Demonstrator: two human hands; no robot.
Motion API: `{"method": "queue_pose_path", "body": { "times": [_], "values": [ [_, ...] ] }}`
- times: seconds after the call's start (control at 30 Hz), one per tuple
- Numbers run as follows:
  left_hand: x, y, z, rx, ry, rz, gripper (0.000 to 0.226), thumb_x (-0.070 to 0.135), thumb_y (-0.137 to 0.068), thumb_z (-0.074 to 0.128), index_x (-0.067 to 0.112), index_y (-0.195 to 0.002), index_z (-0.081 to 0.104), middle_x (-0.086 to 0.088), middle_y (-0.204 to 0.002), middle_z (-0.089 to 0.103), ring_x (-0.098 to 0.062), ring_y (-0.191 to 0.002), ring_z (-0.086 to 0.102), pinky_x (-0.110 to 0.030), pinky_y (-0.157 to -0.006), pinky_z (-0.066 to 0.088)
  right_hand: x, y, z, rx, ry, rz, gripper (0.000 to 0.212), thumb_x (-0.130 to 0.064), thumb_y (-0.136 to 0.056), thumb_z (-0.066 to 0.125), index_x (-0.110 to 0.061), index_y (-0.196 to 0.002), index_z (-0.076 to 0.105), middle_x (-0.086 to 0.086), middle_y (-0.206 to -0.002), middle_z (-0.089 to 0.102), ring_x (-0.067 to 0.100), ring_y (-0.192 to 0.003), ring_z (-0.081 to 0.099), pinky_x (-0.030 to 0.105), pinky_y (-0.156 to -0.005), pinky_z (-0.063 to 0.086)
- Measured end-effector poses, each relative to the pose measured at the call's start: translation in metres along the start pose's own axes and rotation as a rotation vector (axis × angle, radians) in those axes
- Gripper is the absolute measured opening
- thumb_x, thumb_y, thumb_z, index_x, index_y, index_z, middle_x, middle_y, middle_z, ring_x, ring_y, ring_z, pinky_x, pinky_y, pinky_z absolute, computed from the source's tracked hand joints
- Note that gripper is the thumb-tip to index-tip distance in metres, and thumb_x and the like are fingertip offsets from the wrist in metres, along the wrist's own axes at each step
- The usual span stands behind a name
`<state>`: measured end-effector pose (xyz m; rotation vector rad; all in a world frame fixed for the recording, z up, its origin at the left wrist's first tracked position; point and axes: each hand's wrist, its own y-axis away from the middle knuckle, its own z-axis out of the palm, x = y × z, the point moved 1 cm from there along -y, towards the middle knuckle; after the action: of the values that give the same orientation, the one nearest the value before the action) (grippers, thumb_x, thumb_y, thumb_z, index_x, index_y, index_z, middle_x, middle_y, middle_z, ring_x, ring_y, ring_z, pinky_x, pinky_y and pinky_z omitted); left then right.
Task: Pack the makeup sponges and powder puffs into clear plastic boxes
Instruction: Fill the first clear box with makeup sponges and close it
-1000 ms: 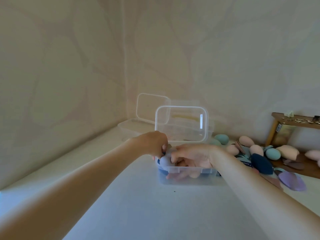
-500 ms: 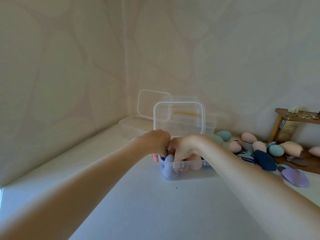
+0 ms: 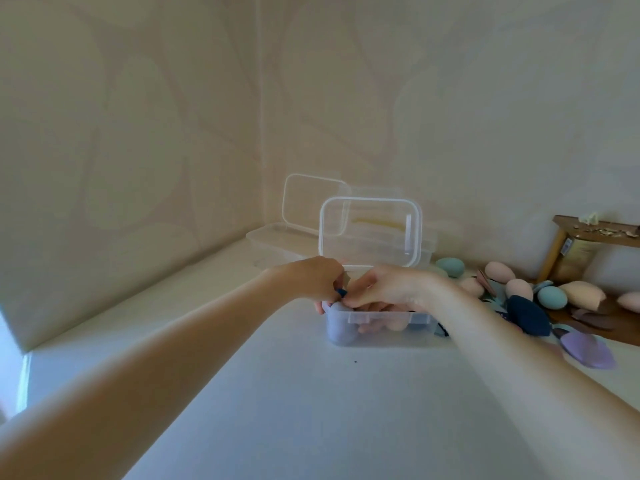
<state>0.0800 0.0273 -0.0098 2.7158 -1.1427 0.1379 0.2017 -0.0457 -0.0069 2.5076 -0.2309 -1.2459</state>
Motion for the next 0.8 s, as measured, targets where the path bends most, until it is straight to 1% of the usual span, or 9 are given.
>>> {"method": "queue_pose_path", "body": {
  "times": [0.07,0.17,0.27,0.37,0.47,0.53,0.63,0.7,0.8],
  "values": [
    [0.001,0.001,-0.001,-0.002,-0.015,-0.010,0.013,0.014,-0.088,0.049,0.016,-0.090,0.061,-0.009,-0.103,0.071,-0.010,-0.068,0.055,-0.017,-0.054,0.034,-0.007,0.000,0.008,0.132,0.154,-0.028,0.013,-0.025,-0.081,0.072,-0.015,-0.072,0.070,0.001,-0.065,0.067,0.006,-0.051,0.063,0.022,-0.061,0.055],
    [0.006,0.006,-0.006,0.013,-0.065,-0.024,0.014,0.014,-0.085,0.052,0.013,-0.089,0.065,-0.009,-0.097,0.070,-0.015,-0.069,0.056,-0.018,-0.052,0.034,-0.013,0.002,0.016,0.231,0.215,-0.047,0.028,-0.026,-0.078,0.070,-0.022,-0.052,0.060,-0.011,-0.042,0.054,0.007,-0.045,0.051,0.017,-0.053,0.043],
    [0.012,0.016,-0.015,0.111,-0.097,-0.018,0.027,0.017,-0.090,0.047,0.008,-0.107,0.067,-0.006,-0.104,0.067,-0.021,-0.089,0.059,-0.021,-0.064,0.042,-0.012,0.007,0.023,0.264,0.180,-0.006,0.015,-0.023,-0.082,0.063,-0.016,-0.070,0.065,-0.002,-0.059,0.057,0.013,-0.054,0.053,0.014,-0.048,0.039],
    [0.016,0.024,-0.024,0.222,-0.148,0.004,0.027,0.022,-0.091,0.045,0.012,-0.108,0.064,-0.003,-0.111,0.065,-0.025,-0.103,0.060,-0.033,-0.093,0.049,-0.009,0.007,0.025,0.319,0.057,-0.086,0.009,-0.009,-0.081,0.066,-0.013,-0.073,0.063,-0.007,-0.067,0.057,0.012,-0.057,0.051,0.016,-0.047,0.038],
    [0.023,0.026,-0.030,0.268,-0.181,0.031,0.026,0.023,-0.091,0.045,0.020,-0.109,0.063,-0.001,-0.115,0.065,-0.024,-0.107,0.061,-0.031,-0.091,0.049,-0.011,0.018,0.015,0.343,-0.132,-0.197,0.014,-0.005,-0.079,0.071,-0.009,-0.077,0.057,-0.008,-0.047,0.052,0.007,-0.036,0.039,0.015,-0.038,0.029],
    [0.027,0.027,-0.035,0.259,-0.123,0.076,0.027,0.016,-0.092,0.045,0.018,-0.112,0.063,0.000,-0.117,0.064,-0.021,-0.108,0.060,-0.027,-0.087,0.045,-0.011,0.028,-0.001,0.369,-0.196,-0.242,0.012,-0.008,-0.083,0.070,-0.007,-0.082,0.058,0.000,-0.051,0.048,0.009,-0.039,0.036,0.015,-0.035,0.025],
    [0.032,0.021,-0.038,0.176,0.001,0.145,0.022,0.012,-0.091,0.049,0.014,-0.108,0.065,0.000,-0.112,0.063,-0.018,-0.108,0.059,-0.024,-0.089,0.044,0.000,0.034,-0.038,0.623,-0.149,-0.250,0.012,-0.012,-0.087,0.065,-0.011,-0.078,0.057,0.004,-0.059,0.053,0.014,-0.047,0.044,0.019,-0.040,0.035],
    [0.034,0.014,-0.036,0.117,0.038,0.169,0.021,0.012,-0.091,0.050,0.015,-0.106,0.065,0.004,-0.102,0.059,-0.017,-0.107,0.059,-0.025,-0.093,0.046,0.015,0.030,-0.063,0.844,-0.006,-0.196,0.007,-0.012,-0.088,0.061,-0.010,-0.081,0.061,0.008,-0.072,0.060,0.019,-0.059,0.053,0.025,-0.054,0.044],
    [0.037,0.002,-0.030,0.094,0.053,0.207,0.022,0.012,-0.090,0.048,0.017,-0.104,0.066,0.009,-0.097,0.054,-0.015,-0.102,0.057,-0.023,-0.089,0.045,0.041,0.012,-0.087,0.811,0.270,0.007,0.021,-0.010,-0.093,0.050,-0.005,-0.101,0.069,0.012,-0.104,0.068,0.024,-0.092,0.059,0.027,-0.080,0.043]
  ]
}}
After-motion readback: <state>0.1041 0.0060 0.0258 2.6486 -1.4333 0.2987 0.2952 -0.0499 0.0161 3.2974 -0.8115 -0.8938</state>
